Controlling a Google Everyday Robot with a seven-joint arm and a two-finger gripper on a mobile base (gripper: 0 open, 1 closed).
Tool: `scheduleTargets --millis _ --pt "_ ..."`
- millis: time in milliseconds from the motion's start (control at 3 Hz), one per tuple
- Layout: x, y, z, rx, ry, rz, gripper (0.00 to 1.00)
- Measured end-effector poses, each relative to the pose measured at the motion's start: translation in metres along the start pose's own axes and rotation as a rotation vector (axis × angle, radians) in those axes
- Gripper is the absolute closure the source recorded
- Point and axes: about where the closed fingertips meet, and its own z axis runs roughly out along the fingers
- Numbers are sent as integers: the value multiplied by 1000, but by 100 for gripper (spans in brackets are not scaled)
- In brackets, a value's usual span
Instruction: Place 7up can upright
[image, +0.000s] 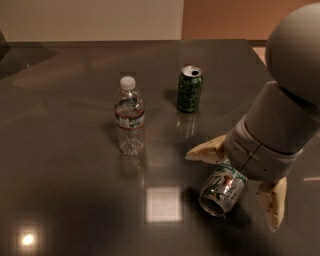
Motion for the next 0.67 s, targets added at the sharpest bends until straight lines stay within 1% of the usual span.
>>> scheduleTargets --millis 333,667 --pt "1 1 17 -55 16 -51 0" --pt "2 1 25 -91 24 -75 17"
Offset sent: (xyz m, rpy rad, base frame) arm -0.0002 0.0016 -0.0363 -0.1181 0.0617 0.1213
